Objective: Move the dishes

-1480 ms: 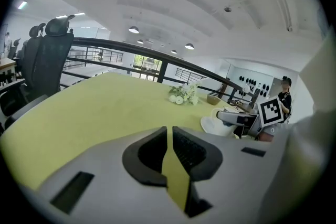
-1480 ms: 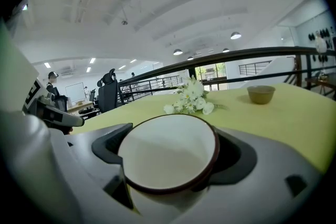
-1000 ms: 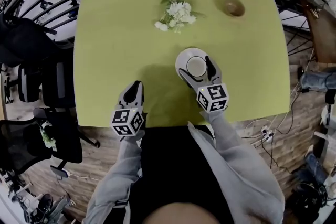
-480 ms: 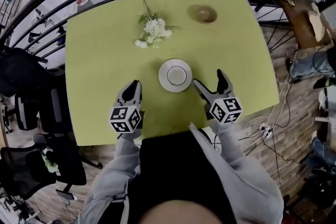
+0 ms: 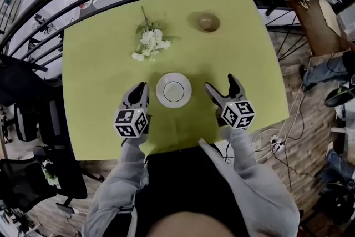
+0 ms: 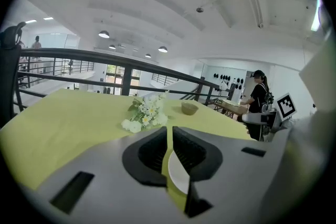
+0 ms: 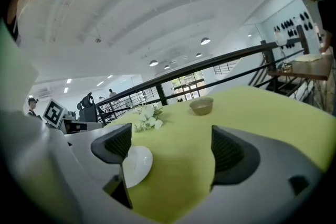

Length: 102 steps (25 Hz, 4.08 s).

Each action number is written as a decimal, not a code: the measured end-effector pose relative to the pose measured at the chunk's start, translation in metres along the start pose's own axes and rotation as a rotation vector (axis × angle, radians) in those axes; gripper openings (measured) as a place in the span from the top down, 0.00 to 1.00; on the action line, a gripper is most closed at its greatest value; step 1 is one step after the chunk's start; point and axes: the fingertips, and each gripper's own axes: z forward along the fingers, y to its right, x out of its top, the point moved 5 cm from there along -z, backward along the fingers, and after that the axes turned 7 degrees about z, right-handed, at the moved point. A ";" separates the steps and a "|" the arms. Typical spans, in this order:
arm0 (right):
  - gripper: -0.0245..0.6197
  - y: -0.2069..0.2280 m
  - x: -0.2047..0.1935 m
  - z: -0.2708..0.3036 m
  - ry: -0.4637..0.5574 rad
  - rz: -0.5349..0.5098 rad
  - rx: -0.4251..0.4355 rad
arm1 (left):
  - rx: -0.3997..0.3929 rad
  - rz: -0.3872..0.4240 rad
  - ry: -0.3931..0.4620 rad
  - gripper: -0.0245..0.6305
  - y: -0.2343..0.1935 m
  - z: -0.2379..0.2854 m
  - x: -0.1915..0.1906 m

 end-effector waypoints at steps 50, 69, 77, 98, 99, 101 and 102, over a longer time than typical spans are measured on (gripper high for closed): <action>0.93 0.135 0.111 0.212 -0.063 0.192 -0.119 | 0.061 0.102 0.088 0.89 -0.009 0.105 0.067; 0.93 0.080 0.071 0.083 -0.081 0.183 -0.030 | 0.086 0.076 0.130 0.89 0.024 0.012 0.037; 0.93 0.063 0.027 0.037 -0.135 0.211 -0.033 | 0.129 0.041 0.119 0.89 0.043 -0.019 0.006; 0.92 0.065 -0.040 0.020 -0.240 0.227 -0.153 | 0.265 -0.073 0.038 0.89 0.043 -0.059 -0.057; 0.92 0.066 -0.041 0.020 -0.241 0.226 -0.158 | 0.263 -0.071 0.037 0.89 0.044 -0.058 -0.057; 0.92 0.066 -0.041 0.020 -0.238 0.228 -0.164 | 0.258 -0.067 0.035 0.89 0.046 -0.056 -0.057; 0.92 0.066 -0.041 0.020 -0.236 0.229 -0.166 | 0.256 -0.067 0.035 0.89 0.046 -0.055 -0.058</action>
